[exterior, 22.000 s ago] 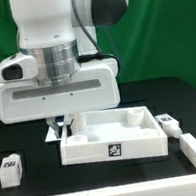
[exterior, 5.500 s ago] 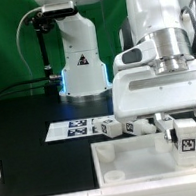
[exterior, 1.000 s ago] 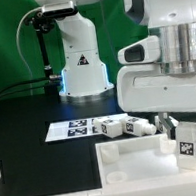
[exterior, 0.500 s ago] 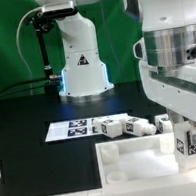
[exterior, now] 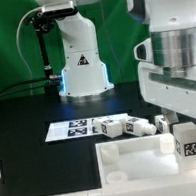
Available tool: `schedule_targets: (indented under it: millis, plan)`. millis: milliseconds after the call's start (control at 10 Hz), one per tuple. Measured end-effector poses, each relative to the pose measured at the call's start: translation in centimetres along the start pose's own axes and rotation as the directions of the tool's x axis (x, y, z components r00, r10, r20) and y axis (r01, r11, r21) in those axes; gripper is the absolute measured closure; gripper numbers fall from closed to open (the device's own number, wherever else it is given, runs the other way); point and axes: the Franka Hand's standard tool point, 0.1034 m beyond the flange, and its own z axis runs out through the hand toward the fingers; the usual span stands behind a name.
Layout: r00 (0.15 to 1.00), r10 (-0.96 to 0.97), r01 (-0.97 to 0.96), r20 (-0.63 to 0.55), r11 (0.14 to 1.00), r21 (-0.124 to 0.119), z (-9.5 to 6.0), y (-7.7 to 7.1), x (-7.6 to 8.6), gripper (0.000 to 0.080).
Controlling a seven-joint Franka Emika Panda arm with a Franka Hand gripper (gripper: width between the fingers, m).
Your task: Assemble one leg
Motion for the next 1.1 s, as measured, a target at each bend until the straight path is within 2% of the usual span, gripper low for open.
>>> schedule_targets:
  millis: [100,200,400,500,600,700,800,900,1000,1100]
  plan:
    - [0.983,-0.183,0.183,0.002,0.983,0.006,-0.17,-0.12,0.02,0.0172]
    - [0.963,-0.268,0.268,0.008,0.963,0.006,-0.2,-0.23,-0.55,0.0155]
    - [0.918,-0.397,0.397,0.004,0.918,0.006,-0.14,-0.19,-0.37,0.0151]
    - [0.851,-0.525,0.525,-0.001,0.851,0.0,-0.18,-0.19,-0.28,0.0151]
    - [0.727,-0.686,0.686,-0.006,0.727,-0.008,-0.27,-0.32,-0.14,0.0151]
    - [0.688,-0.726,0.726,-0.007,0.688,-0.006,-0.27,-0.35,-0.01,0.0151]
    - [0.703,-0.711,0.711,-0.006,0.703,-0.007,-0.23,-0.32,-0.03,0.0278]
    - [0.715,-0.699,0.699,-0.006,0.715,-0.007,-0.23,-0.31,-0.02,0.0278]
    - [0.728,-0.686,0.686,-0.007,0.728,-0.01,-0.2,-0.16,0.21,0.043]
    - [0.758,-0.652,0.652,-0.006,0.758,-0.012,-0.14,0.0,0.4,0.0514]
